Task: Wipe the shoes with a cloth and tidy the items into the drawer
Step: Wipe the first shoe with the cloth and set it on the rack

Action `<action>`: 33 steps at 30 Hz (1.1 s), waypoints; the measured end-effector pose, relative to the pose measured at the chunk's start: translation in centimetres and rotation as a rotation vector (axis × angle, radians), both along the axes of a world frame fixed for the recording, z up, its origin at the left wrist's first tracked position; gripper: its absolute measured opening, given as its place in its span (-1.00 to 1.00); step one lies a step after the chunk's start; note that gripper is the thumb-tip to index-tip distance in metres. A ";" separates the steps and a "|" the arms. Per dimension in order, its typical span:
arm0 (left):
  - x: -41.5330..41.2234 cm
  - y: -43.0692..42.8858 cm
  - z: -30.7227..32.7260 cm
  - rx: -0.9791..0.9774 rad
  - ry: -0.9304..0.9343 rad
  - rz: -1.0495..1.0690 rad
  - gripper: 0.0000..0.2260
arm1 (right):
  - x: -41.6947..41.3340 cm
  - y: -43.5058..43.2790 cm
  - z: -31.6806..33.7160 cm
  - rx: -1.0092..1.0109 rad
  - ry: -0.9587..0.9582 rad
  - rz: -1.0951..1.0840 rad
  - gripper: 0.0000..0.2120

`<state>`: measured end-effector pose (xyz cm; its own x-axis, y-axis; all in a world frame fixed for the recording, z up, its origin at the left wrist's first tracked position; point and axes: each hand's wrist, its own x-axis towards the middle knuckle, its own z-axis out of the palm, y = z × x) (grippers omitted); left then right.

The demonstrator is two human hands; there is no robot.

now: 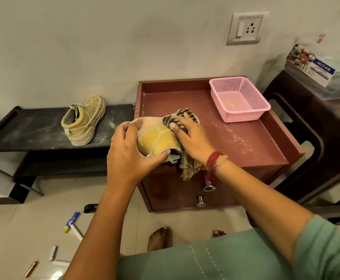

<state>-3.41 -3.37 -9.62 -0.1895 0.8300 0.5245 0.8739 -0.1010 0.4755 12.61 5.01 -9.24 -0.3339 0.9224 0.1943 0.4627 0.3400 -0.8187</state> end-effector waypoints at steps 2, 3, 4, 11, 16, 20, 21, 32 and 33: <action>0.2 -0.1 0.1 0.004 0.008 0.009 -0.20 | -0.5 -0.9 0.0 0.056 0.025 0.091 -0.60; 0.1 -0.1 0.0 0.006 0.000 0.012 -0.21 | -0.6 -1.3 -0.3 0.063 0.037 0.172 -0.59; 0.1 -0.2 0.0 0.007 -0.006 0.013 -0.21 | -0.5 -1.5 -0.5 0.054 0.047 0.223 -0.58; 0.4 -0.1 0.2 -0.001 0.022 0.031 -0.21 | -0.3 -1.5 0.1 0.075 0.037 0.074 -0.65; 0.1 -0.2 0.1 -0.002 -0.004 0.026 -0.19 | 1.1 0.3 -0.6 0.076 -0.051 -0.028 -0.60; -0.2 0.1 0.0 -0.021 -0.119 0.083 -0.16 | 2.3 1.9 -0.5 -0.198 0.469 -0.320 -0.78; -0.3 0.2 0.0 -0.030 -0.148 0.099 -0.15 | 2.1 1.4 -0.4 -0.185 0.528 -0.320 -0.80; -1.2 0.2 0.0 -0.074 -0.246 0.149 -0.12 | -0.2 -1.1 -1.4 -0.079 0.234 0.125 -0.62; -1.3 0.2 -0.1 -0.076 -0.248 0.141 -0.12 | -0.3 -1.8 -1.5 -0.056 0.252 0.210 -0.63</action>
<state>-4.70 -3.14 -9.70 -0.4205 0.8213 0.3855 0.7331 0.0573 0.6777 12.28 3.19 -10.78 -0.4654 0.8502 0.2462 0.1675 0.3577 -0.9187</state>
